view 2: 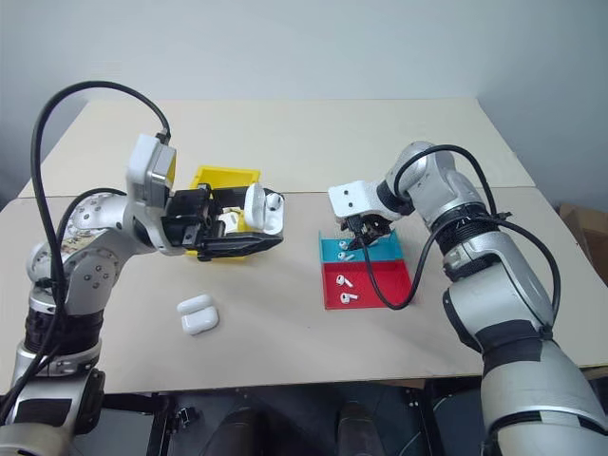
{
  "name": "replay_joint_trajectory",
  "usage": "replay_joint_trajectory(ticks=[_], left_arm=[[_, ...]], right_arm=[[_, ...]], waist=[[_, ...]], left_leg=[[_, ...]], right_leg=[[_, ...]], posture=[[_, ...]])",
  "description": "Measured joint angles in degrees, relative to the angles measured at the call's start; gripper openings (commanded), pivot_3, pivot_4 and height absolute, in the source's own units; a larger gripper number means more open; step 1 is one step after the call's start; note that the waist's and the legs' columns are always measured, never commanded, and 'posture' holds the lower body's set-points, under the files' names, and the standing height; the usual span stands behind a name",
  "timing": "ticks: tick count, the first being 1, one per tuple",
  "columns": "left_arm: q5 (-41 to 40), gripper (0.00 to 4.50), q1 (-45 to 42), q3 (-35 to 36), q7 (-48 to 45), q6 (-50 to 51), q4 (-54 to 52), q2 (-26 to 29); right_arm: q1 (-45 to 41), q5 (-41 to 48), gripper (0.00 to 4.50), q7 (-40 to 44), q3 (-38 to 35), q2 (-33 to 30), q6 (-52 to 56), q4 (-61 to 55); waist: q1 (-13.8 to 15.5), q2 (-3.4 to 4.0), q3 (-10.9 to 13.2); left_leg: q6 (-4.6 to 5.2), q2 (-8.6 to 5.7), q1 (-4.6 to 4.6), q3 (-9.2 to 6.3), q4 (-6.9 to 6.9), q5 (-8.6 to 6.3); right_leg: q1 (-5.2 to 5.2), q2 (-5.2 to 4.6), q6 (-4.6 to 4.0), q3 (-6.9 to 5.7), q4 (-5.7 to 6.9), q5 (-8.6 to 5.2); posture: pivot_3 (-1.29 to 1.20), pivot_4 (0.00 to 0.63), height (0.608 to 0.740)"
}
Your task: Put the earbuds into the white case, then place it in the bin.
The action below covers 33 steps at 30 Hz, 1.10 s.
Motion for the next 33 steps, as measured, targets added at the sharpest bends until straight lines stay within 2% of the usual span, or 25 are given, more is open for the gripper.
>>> replay_joint_trajectory(ticks=[15,32,33], left_arm=[[-0.1,2.78,1.2,1.0,1.1,0.1,-2.0,1.4],[-1.4,2.78,1.2,1.3,2.3,0.9,-2.7,2.2],[-1.4,2.78,1.2,1.3,2.5,0.9,-2.8,2.3]], right_arm=[[-1.1,-7.1,2.64,-9.2,-1.0,4.8,-4.8,11.2],[-1.1,-8.6,2.64,-11.0,-3.0,6.5,-6.4,13.4],[-1.1,-8.8,2.45,-10.9,-3.0,6.5,-6.6,13.4]], waist=[[-0.2,0.02,0.0],[-0.2,0.02,0.0],[-0.2,0.02,0.0]], left_leg=[[0.00,0.00,0.03,0.00,0.00,0.00],[0.01,0.00,0.04,0.00,0.00,-0.01],[0.01,0.00,0.04,0.00,0.00,-0.01]], right_leg=[[0.01,0.00,0.00,0.01,0.07,0.00],[0.01,0.00,0.00,0.01,0.08,0.00],[0.01,0.00,0.00,0.01,0.08,0.00]], posture=[[0.00,0.150,0.740],[0.00,0.150,0.740],[0.00,0.150,0.740]])
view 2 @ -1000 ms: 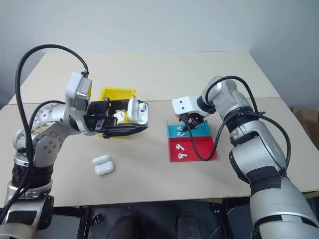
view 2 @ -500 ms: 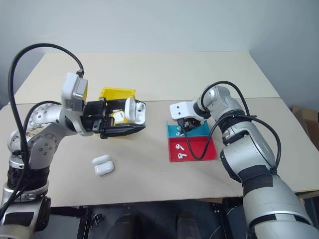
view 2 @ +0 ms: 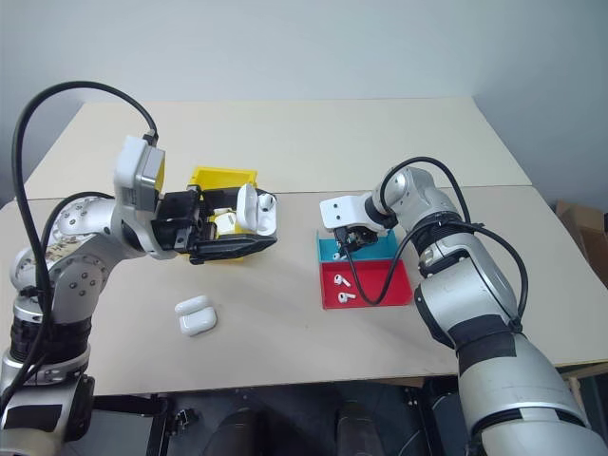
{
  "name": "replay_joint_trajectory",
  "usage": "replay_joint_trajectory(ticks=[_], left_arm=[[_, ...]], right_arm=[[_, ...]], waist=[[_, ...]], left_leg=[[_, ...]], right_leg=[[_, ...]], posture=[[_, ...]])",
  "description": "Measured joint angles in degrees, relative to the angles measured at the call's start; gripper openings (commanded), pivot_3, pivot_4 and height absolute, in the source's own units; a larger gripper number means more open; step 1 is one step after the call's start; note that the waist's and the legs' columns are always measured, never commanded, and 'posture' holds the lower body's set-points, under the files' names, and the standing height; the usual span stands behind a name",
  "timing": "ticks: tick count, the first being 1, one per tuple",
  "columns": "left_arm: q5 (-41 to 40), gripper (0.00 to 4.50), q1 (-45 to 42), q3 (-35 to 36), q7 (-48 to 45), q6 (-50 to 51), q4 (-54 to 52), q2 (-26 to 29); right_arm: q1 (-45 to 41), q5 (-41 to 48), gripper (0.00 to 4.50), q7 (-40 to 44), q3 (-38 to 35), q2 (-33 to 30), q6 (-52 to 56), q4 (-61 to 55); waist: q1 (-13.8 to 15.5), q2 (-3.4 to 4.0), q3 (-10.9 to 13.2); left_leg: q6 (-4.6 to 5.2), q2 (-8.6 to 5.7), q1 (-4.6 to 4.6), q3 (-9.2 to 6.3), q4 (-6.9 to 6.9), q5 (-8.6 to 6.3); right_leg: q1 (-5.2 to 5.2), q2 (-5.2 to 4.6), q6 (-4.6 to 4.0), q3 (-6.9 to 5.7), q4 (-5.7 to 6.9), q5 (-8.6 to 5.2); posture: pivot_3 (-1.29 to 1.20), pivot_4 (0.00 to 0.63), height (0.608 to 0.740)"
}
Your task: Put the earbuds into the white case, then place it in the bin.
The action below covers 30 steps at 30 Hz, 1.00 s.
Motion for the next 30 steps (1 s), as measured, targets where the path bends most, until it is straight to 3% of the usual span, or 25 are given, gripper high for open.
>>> replay_joint_trajectory(ticks=[6,15,21,25,30], left_arm=[[-0.7,2.78,0.2,0.1,0.9,0.2,-1.6,0.2],[-0.8,2.78,0.2,0.1,0.9,0.3,-1.5,1.1],[-1.1,2.78,-0.1,0.0,0.3,0.3,-1.2,0.8],[-1.8,2.78,-1.1,-0.2,-0.8,0.3,0.7,-0.1],[-2.2,2.78,-2.9,-0.6,-2.0,0.2,2.4,-1.2]], right_arm=[[0.0,-1.3,0.64,0.7,-0.1,0.0,-0.2,0.0],[0.2,-1.1,0.60,1.2,-1.0,0.0,1.2,0.0],[0.8,6.5,0.60,7.5,-9.3,-2.3,10.2,-3.9],[3.5,13.9,0.60,11.1,-16.4,-7.7,22.7,-17.6],[16.7,27.8,0.60,11.6,-27.0,-13.5,48.4,-47.6]], waist=[[0.0,0.00,0.0],[0.0,0.00,0.0],[0.1,0.03,0.0],[0.6,0.03,0.0],[1.6,0.04,0.0]], left_leg=[[0.00,0.00,0.02,0.00,0.00,0.00],[0.01,0.00,0.02,0.00,0.00,0.00],[0.00,0.00,-0.03,-0.01,0.00,0.00],[0.03,0.00,-0.04,-0.04,0.00,-0.02],[0.06,0.00,-0.06,-0.06,0.00,-0.03]], right_leg=[[0.02,0.00,0.00,0.00,0.01,0.00],[0.02,0.01,0.00,0.00,0.01,0.00],[0.00,0.00,0.00,-0.01,-0.02,0.00],[0.03,0.00,0.00,-0.04,-0.05,0.00],[0.00,0.00,0.00,-0.06,-0.04,0.00]], posture=[[0.00,0.150,0.740],[0.00,0.150,0.740],[0.00,0.150,0.740],[0.00,0.150,0.740],[0.00,0.150,0.740]])
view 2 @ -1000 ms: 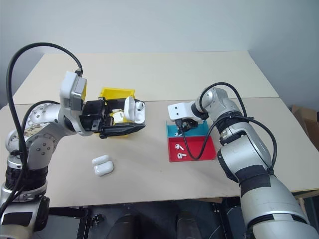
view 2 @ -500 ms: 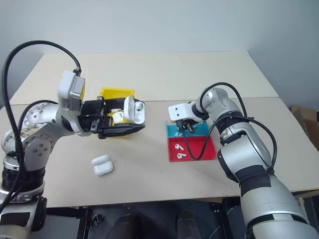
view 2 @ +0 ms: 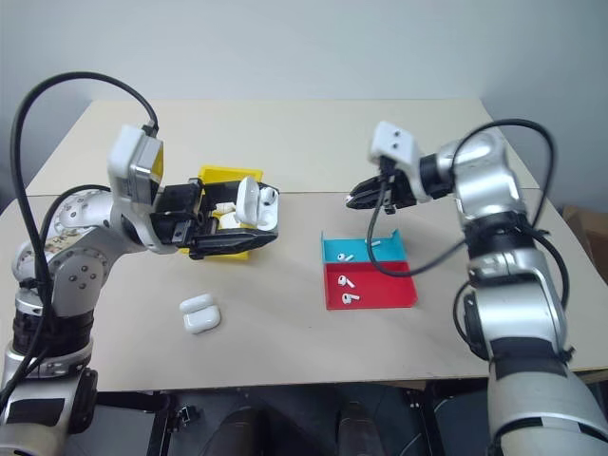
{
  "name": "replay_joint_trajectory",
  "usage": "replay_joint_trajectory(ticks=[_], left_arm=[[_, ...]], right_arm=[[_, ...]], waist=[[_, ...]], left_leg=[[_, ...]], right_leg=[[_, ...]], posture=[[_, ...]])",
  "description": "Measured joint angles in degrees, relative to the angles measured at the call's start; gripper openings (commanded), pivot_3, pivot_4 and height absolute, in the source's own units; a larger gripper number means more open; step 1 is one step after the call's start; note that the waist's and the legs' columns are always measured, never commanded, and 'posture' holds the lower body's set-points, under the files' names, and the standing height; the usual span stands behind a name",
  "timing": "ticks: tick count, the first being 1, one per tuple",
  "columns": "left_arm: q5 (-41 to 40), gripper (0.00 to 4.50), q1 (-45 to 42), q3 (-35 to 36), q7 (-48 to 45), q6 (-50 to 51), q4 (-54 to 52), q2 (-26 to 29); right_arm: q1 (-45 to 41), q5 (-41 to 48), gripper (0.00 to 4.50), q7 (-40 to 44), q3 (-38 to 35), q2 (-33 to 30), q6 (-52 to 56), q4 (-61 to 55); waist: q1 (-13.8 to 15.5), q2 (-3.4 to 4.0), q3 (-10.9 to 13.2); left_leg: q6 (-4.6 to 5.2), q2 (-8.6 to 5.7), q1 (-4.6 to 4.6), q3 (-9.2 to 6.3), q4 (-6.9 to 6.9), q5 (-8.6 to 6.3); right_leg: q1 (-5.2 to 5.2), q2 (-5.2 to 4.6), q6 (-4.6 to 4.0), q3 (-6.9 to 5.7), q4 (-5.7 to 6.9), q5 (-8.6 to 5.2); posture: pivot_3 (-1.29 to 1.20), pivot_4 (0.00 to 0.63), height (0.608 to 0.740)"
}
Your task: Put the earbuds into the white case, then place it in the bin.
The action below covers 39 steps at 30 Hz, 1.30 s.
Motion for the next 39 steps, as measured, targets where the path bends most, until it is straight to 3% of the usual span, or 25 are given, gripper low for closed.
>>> replay_joint_trajectory(ticks=[5,7,11,17,22,39], left_arm=[[0.0,2.78,-1.1,-0.7,-0.5,0.0,0.8,-1.3],[-0.1,2.78,-1.4,-1.1,-0.5,0.1,0.8,-1.6],[-0.3,2.78,-2.4,-2.2,-0.4,0.9,0.7,-3.2],[-0.3,2.78,-4.2,-3.5,0.0,1.3,1.2,-5.1],[0.2,2.78,-5.1,-4.2,0.3,1.3,2.1,-6.1],[1.5,2.78,-5.2,-4.3,0.0,1.4,2.8,-6.0]], right_arm=[[10.9,20.3,0.60,-7.5,-18.1,-1.2,25.7,-28.1],[13.6,27.5,0.60,-12.0,-24.2,-0.2,31.7,-36.7],[15.0,38.5,0.60,-21.9,-29.2,4.5,38.5,-47.7],[14.9,50.0,0.60,-35.8,-28.2,9.1,40.5,-55.4],[16.4,56.7,0.60,-42.8,-26.3,9.2,39.7,-56.2],[21.2,64.6,0.60,-50.1,-18.3,2.9,31.1,-58.2]], waist=[[0.5,0.00,0.0],[0.4,0.00,0.0],[0.1,0.00,0.0],[0.3,0.00,0.0],[0.2,0.00,0.0],[0.2,0.00,0.0]], left_leg=[[0.05,-0.01,0.02,-0.04,0.02,-0.03],[0.08,-0.01,0.08,-0.03,0.02,-0.05],[0.08,-0.01,0.16,-0.01,0.01,-0.05],[0.09,-0.01,0.06,-0.06,0.01,-0.05],[0.11,-0.01,0.03,-0.09,0.01,-0.06],[0.12,-0.01,0.02,-0.11,0.01,-0.06]], right_leg=[[0.08,0.00,0.00,-0.01,0.00,0.00],[0.13,0.01,0.00,0.01,-0.08,0.00],[0.11,0.03,0.00,0.08,-0.15,-0.01],[0.11,0.02,0.00,0.04,-0.13,0.00],[0.11,0.01,0.00,0.01,-0.12,0.00],[0.09,0.02,0.00,0.02,-0.18,0.00]], posture=[[0.00,0.150,0.740],[0.00,0.150,0.740],[0.00,0.150,0.740],[0.00,0.150,0.740],[0.00,0.150,0.740],[0.00,0.150,0.740]])
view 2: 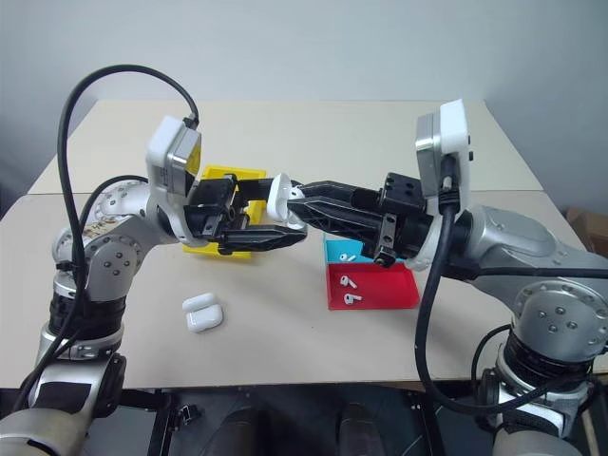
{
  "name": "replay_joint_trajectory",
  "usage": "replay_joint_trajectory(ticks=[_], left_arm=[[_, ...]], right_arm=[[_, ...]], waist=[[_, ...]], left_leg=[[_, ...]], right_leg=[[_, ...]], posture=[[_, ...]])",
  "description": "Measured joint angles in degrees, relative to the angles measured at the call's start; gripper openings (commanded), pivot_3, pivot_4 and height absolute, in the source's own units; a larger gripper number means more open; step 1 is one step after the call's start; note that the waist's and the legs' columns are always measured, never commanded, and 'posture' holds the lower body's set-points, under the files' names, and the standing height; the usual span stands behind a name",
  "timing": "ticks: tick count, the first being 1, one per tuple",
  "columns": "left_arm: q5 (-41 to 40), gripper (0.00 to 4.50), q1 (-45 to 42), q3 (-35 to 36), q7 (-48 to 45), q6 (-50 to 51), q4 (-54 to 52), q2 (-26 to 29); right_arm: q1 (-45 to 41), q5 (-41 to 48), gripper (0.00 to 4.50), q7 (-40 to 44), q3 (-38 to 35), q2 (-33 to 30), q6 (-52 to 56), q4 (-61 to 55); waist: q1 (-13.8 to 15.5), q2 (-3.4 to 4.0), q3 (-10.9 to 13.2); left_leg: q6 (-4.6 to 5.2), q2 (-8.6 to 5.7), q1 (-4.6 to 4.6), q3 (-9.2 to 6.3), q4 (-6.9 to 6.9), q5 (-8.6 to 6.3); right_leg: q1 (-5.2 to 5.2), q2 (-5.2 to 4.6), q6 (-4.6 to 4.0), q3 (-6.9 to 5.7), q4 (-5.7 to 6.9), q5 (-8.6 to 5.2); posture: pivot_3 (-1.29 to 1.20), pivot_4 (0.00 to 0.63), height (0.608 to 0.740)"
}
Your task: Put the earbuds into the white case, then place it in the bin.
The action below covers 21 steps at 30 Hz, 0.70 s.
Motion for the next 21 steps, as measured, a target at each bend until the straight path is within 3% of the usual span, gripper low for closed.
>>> replay_joint_trajectory(ticks=[8,20,21], left_arm=[[0.2,2.78,0.0,0.1,-0.1,0.0,0.1,-0.1],[0.9,2.78,0.0,0.4,-0.5,-0.2,1.4,0.3],[0.9,2.78,0.0,0.4,-0.7,-0.2,1.4,0.3]], right_arm=[[0.5,0.5,0.60,-1.2,2.7,-2.6,-2.7,-0.2],[2.8,2.2,4.43,-1.2,3.0,-8.0,-4.6,0.7],[3.3,2.9,4.48,-1.3,2.3,-9.0,-4.6,0.9]], waist=[[0.0,0.00,0.0],[0.1,-0.01,0.0],[0.1,-0.01,0.0]], left_leg=[[0.00,0.00,0.00,0.00,0.00,0.00],[0.01,0.00,-0.02,0.00,0.01,-0.01],[0.01,0.00,-0.02,0.00,0.01,-0.01]], right_leg=[[0.00,0.00,0.00,0.01,-0.04,0.00],[0.01,-0.01,0.00,0.00,-0.05,0.00],[0.01,-0.01,0.00,0.00,-0.08,0.00]], posture=[[0.00,0.150,0.740],[0.00,0.150,0.740],[0.00,0.150,0.740]])
